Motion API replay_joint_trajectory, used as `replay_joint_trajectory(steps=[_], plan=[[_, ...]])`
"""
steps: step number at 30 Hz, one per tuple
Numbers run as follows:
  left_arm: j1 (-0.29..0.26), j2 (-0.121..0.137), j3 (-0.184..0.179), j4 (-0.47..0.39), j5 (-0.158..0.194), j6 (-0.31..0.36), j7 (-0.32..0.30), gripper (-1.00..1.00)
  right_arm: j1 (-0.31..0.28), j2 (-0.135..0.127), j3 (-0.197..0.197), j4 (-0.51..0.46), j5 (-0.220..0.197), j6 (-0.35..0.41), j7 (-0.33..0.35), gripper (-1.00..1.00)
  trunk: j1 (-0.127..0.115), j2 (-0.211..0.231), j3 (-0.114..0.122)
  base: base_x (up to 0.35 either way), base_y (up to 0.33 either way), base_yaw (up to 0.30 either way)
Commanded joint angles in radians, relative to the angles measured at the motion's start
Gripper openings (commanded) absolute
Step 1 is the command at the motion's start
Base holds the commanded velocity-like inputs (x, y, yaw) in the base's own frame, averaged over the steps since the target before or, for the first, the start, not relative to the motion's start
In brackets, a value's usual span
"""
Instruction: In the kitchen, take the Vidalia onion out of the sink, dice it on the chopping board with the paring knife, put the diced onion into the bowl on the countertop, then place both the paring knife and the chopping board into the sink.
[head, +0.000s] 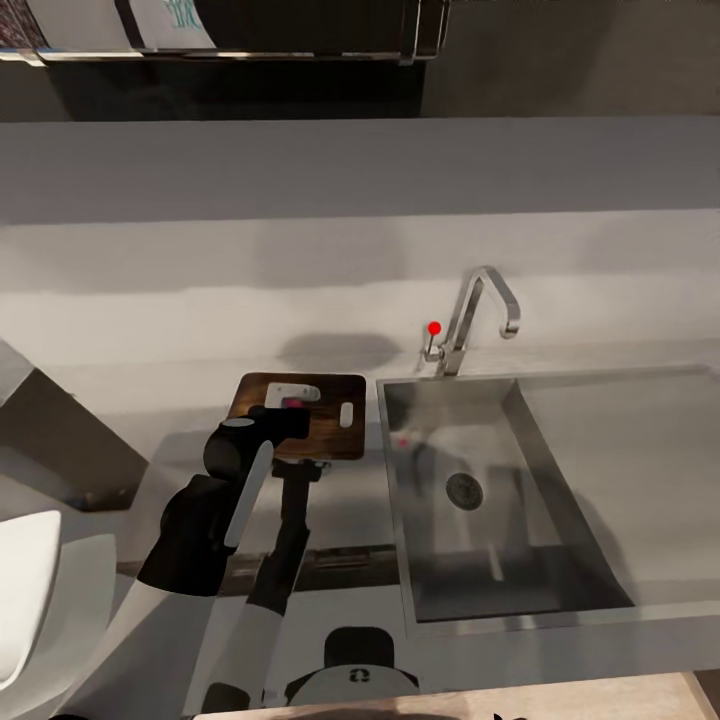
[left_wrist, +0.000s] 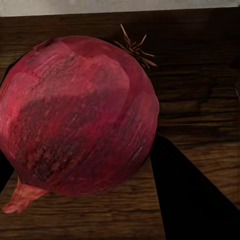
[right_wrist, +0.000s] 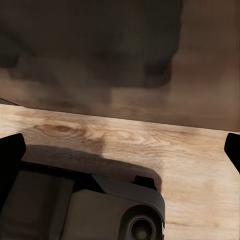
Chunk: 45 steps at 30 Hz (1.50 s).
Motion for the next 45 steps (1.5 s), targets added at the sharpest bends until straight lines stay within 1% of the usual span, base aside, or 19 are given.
replay_joint_trajectory(steps=[1,45], plan=[[-0.001,0.0,-0.001,-0.001,0.006,0.004,0.007,-1.0,0.0,0.002,-0.007,-0.002,0.008,-0.003,0.007,1.0,0.001,-0.002,-0.001,0.0,0.0,0.0],[0.002,0.0,-0.001,0.004,0.006,0.004,0.007,-1.0,0.0,0.002,-0.007,-0.002,0.008,-0.004,0.005,1.0,0.001,-0.002,0.0,0.009,0.0,0.0]])
